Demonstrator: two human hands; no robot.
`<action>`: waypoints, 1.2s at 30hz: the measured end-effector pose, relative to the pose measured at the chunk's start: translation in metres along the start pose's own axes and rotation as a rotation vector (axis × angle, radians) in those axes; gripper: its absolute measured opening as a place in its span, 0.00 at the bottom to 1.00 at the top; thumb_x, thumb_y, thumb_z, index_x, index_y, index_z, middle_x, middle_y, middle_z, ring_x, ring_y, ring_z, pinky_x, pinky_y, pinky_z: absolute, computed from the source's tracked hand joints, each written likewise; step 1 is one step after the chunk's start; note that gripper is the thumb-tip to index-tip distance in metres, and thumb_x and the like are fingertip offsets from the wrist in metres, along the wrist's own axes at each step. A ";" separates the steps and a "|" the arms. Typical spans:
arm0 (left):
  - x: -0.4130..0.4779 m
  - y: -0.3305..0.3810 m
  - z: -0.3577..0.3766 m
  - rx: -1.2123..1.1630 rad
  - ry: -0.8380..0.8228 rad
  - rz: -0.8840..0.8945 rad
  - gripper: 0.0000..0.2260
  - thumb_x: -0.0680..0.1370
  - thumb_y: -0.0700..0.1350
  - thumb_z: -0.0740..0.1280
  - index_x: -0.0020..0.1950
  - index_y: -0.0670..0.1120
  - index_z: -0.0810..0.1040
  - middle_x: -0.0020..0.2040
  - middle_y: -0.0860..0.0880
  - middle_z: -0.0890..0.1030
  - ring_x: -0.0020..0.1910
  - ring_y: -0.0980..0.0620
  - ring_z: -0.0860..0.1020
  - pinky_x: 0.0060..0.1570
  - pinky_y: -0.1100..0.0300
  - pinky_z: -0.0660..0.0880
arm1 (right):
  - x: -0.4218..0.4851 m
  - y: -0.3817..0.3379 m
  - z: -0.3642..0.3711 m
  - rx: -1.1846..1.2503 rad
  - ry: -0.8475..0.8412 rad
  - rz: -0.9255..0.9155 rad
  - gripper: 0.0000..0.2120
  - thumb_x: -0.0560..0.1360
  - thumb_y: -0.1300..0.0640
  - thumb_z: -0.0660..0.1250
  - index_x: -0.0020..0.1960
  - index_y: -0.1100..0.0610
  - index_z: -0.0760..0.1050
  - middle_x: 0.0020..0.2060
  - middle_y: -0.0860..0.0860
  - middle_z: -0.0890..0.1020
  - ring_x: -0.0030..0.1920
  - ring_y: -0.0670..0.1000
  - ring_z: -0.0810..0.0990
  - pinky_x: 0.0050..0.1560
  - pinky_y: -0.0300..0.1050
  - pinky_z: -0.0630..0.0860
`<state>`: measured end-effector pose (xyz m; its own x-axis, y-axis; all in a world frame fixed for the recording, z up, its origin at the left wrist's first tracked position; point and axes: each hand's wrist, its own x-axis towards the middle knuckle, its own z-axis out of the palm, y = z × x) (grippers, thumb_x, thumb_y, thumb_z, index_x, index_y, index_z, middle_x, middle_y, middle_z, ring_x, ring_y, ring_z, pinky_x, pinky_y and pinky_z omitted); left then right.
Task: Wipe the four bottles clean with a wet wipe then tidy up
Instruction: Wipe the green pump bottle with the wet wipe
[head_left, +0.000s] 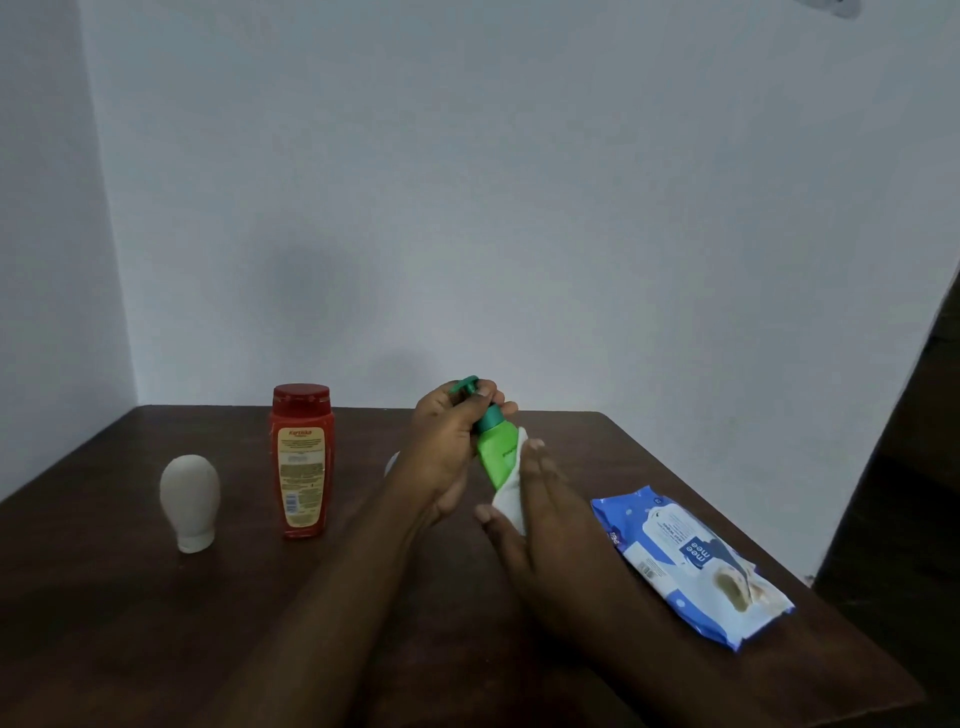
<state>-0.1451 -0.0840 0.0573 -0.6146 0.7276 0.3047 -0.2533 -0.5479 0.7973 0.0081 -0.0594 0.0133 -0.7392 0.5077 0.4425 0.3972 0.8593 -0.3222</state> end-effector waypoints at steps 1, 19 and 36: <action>0.001 -0.001 0.001 -0.029 0.006 -0.004 0.08 0.83 0.34 0.65 0.46 0.40 0.79 0.41 0.45 0.81 0.44 0.46 0.84 0.51 0.55 0.82 | -0.005 -0.001 0.001 0.020 -0.014 0.020 0.53 0.68 0.20 0.32 0.83 0.53 0.37 0.83 0.48 0.43 0.81 0.43 0.43 0.73 0.32 0.39; -0.008 0.004 0.006 -0.256 0.172 -0.052 0.21 0.69 0.49 0.80 0.28 0.47 0.70 0.30 0.47 0.73 0.29 0.47 0.76 0.44 0.51 0.78 | 0.003 -0.002 0.001 0.136 -0.033 -0.143 0.45 0.76 0.25 0.42 0.82 0.49 0.32 0.82 0.44 0.36 0.79 0.38 0.33 0.82 0.44 0.39; -0.014 0.013 0.008 -0.059 0.063 -0.045 0.23 0.76 0.54 0.76 0.29 0.45 0.71 0.32 0.45 0.77 0.35 0.48 0.77 0.48 0.50 0.75 | 0.031 0.013 -0.015 0.341 -0.013 -0.174 0.32 0.78 0.41 0.68 0.79 0.41 0.60 0.68 0.36 0.74 0.66 0.36 0.73 0.66 0.39 0.72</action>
<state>-0.1335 -0.0983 0.0675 -0.6465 0.7259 0.2345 -0.3240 -0.5396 0.7771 -0.0016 -0.0316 0.0352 -0.7871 0.3536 0.5054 0.0631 0.8612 -0.5043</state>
